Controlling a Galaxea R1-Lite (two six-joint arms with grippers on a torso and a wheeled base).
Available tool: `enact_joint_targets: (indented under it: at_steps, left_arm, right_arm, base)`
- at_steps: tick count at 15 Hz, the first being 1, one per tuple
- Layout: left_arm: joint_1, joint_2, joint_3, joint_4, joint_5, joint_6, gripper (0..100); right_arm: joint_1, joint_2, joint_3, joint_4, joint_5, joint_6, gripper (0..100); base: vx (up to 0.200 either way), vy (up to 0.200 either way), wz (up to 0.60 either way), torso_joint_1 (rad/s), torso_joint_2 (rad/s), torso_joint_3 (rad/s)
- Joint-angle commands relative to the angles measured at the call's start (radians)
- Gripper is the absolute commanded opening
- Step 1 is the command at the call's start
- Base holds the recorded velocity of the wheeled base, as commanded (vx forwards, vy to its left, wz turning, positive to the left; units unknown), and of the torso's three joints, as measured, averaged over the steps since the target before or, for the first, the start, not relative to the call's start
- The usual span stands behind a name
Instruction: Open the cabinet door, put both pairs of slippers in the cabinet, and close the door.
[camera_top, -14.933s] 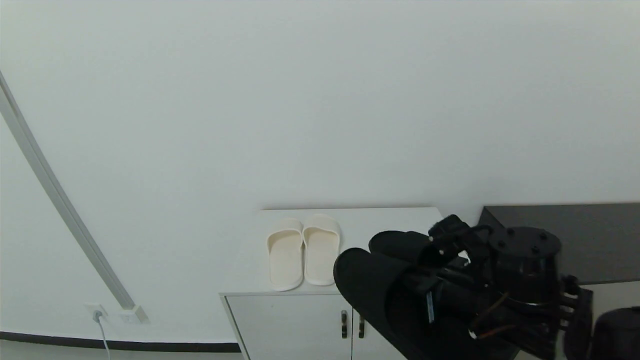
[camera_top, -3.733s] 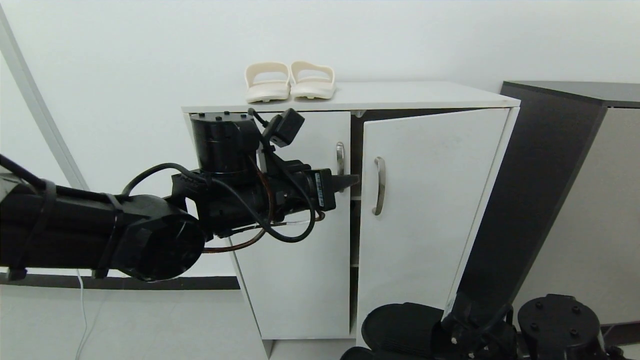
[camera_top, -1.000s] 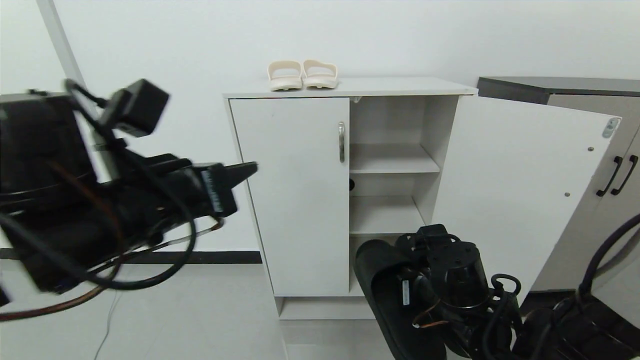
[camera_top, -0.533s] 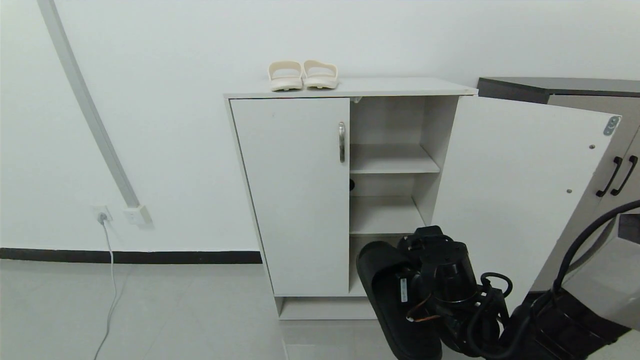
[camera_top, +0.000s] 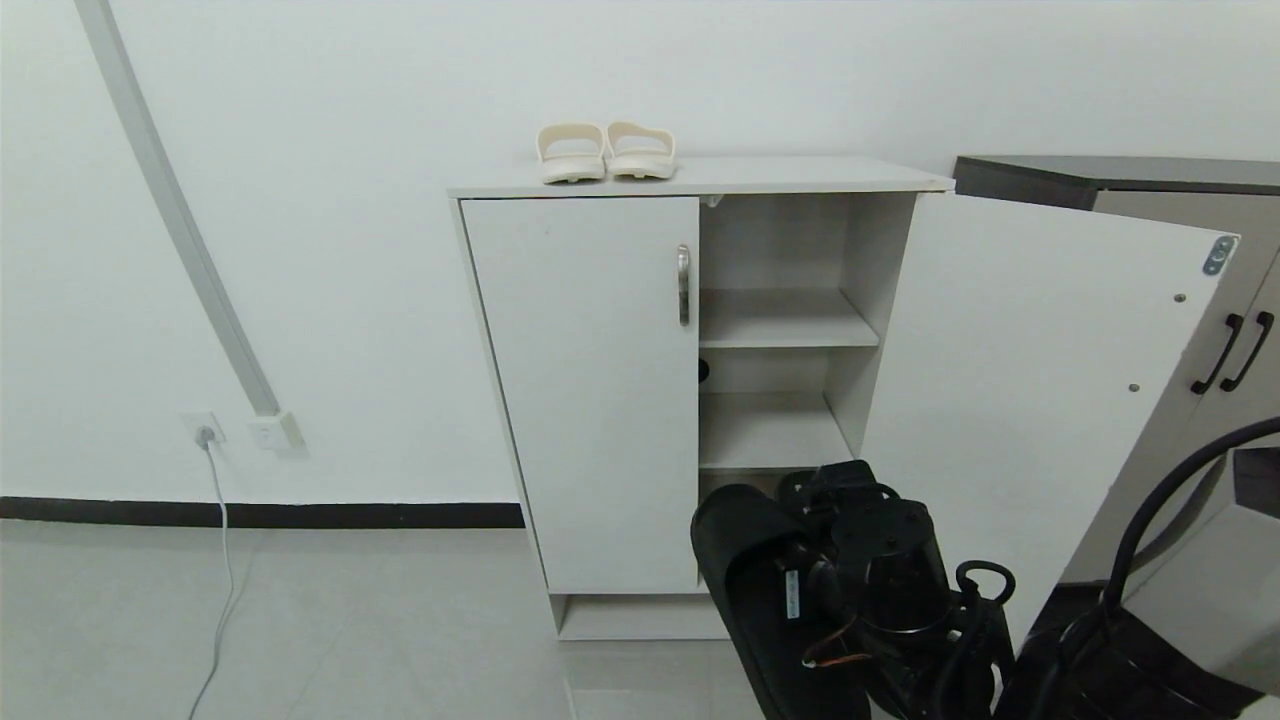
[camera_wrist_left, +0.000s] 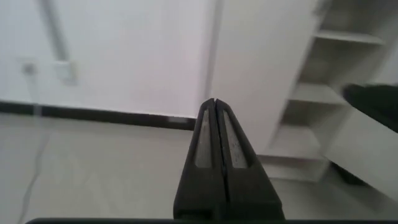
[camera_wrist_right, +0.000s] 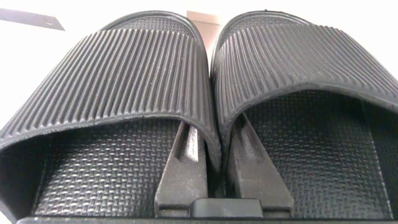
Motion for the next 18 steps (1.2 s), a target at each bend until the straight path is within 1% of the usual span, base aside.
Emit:
enact_joint_targets:
  at_steps: [1, 2, 3, 4, 5, 6, 7, 9, 10, 11, 12, 13, 14, 15, 16, 17, 18]
  left_arm:
    - [0.005, -0.023, 0.024, -0.004, -0.135, -0.002, 0]
    - [0.004, -0.021, 0.023, -0.002, -0.226, -0.025, 0]
    - [0.005, -0.023, 0.024, -0.005, -0.229, -0.029, 0]
    - [0.004, -0.023, 0.026, -0.004, -0.190, 0.009, 0]
    - [0.005, -0.023, 0.026, 0.001, -0.160, 0.072, 0]
    - [0.007, -0.021, 0.026, 0.006, -0.146, 0.099, 0]
    - [0.104, -0.018, 0.026, 0.009, -0.144, 0.098, 0]
    - [0.209, -0.064, 0.026, 0.010, -0.144, 0.107, 0]
    - [0.312, -0.110, 0.026, 0.010, -0.157, 0.129, 0]
    - [0.334, -0.110, 0.026, 0.012, -0.210, 0.139, 0]
    - [0.303, -0.110, 0.023, 0.013, -0.298, 0.133, 0]
    - [0.268, -0.089, 0.021, 0.013, -0.339, 0.124, 0]
    - [0.168, -0.018, 0.021, 0.013, -0.348, 0.116, 0]
    - [0.051, 0.014, 0.021, 0.013, -0.347, 0.113, 0]
    - [-0.021, 0.022, 0.021, 0.013, -0.342, 0.102, 0]
    - [-0.120, 0.010, 0.021, 0.012, -0.315, 0.066, 0]
    - [-0.139, -0.046, 0.024, 0.009, -0.250, 0.059, 0]
  right_arm:
    - [0.010, -0.001, 0.009, -0.010, 0.001, -0.003, 0]
    - [0.013, 0.001, 0.006, -0.010, 0.001, -0.003, 0]
    - [0.017, 0.001, 0.006, -0.011, 0.001, -0.003, 0]
    - [0.017, -0.001, 0.009, -0.011, -0.001, -0.003, 0]
    - [0.017, -0.002, 0.007, -0.011, -0.001, -0.005, 0]
    - [0.017, -0.002, 0.006, -0.011, -0.001, -0.009, 0]
    - [0.020, -0.002, 0.006, -0.011, -0.001, -0.011, 0]
    - [0.031, 0.001, 0.006, -0.011, -0.001, -0.011, 0]
    - [0.034, -0.004, 0.012, -0.011, -0.001, -0.011, 0]
    - [0.034, -0.005, 0.012, -0.011, -0.001, -0.011, 0]
    - [0.034, -0.005, 0.012, -0.013, -0.001, -0.014, 0]
    - [0.034, -0.005, 0.012, -0.013, -0.001, -0.016, 0]
    - [0.036, -0.005, 0.015, -0.013, -0.001, -0.016, 0]
    - [0.036, -0.007, 0.020, -0.019, -0.001, -0.016, 0]
    - [0.036, -0.007, 0.021, -0.028, -0.001, -0.016, 0]
    - [0.036, -0.005, 0.032, -0.042, -0.001, -0.017, 0]
    - [0.036, -0.005, 0.040, -0.051, -0.001, -0.019, 0]
  base:
    - [0.000, 0.000, 0.00, 0.000, 0.00, 0.000]
    - [0.000, 0.000, 0.00, 0.000, 0.00, 0.000]
    - [0.000, 0.000, 0.00, 0.000, 0.00, 0.000]
    - [0.000, 0.000, 0.00, 0.000, 0.00, 0.000]
    - [0.000, 0.000, 0.00, 0.000, 0.00, 0.000]
    - [0.000, 0.000, 0.00, 0.000, 0.00, 0.000]
    - [0.000, 0.000, 0.00, 0.000, 0.00, 0.000]
    - [0.000, 0.000, 0.00, 0.000, 0.00, 0.000]
    - [0.000, 0.000, 0.00, 0.000, 0.00, 0.000]
    - [0.000, 0.000, 0.00, 0.000, 0.00, 0.000]
    - [0.000, 0.000, 0.00, 0.000, 0.00, 0.000]
    - [0.000, 0.000, 0.00, 0.000, 0.00, 0.000]
    - [0.000, 0.000, 0.00, 0.000, 0.00, 0.000]
    - [0.000, 0.000, 0.00, 0.000, 0.00, 0.000]
    - [0.000, 0.000, 0.00, 0.000, 0.00, 0.000]
    - [0.000, 0.000, 0.00, 0.000, 0.00, 0.000]
    - [0.000, 0.000, 0.00, 0.000, 0.00, 0.000]
